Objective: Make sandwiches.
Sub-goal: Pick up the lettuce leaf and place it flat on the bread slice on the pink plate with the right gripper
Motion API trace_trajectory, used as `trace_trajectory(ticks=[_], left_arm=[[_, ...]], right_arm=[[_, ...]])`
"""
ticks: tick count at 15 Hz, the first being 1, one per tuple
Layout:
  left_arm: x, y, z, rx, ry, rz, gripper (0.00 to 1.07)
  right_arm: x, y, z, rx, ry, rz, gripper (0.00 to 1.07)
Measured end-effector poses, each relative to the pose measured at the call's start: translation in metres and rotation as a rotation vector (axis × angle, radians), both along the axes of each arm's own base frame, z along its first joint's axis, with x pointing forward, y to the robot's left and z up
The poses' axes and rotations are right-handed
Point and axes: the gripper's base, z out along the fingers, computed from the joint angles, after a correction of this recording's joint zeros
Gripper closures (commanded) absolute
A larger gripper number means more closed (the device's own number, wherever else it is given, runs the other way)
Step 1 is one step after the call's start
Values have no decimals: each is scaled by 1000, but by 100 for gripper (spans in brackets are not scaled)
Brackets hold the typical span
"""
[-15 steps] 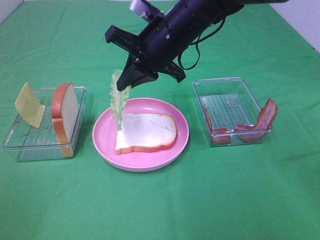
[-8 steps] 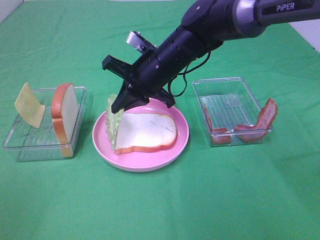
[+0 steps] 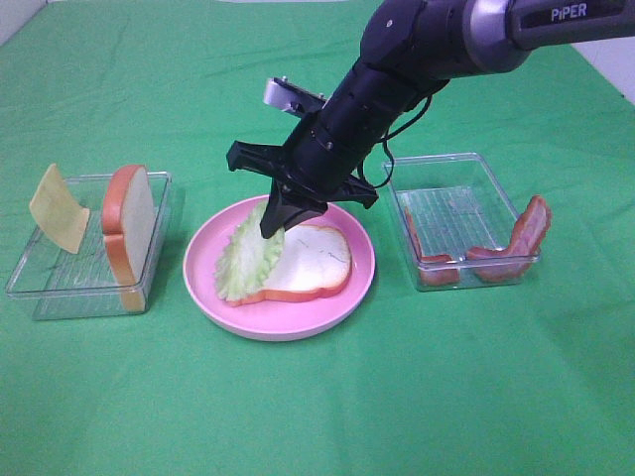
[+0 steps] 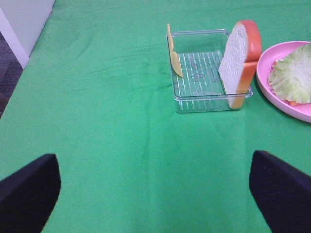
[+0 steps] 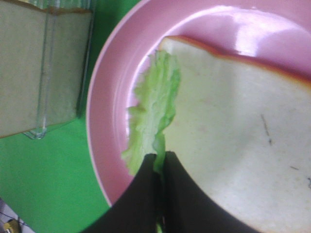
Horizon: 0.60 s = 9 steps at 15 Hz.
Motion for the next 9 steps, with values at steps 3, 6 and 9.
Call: trace_trajectory(ticks=[3, 6, 9], left_arm=[[0, 0, 0, 0, 0, 0, 4], [0, 0, 0, 0, 0, 0, 4], [0, 0, 0, 0, 0, 0, 4]], right_arm=[[1, -6, -3, -71, -19, 1, 107], [3, -9, -1, -104, -38, -1, 107], [7, -7, 9, -100, -73, 2, 107]])
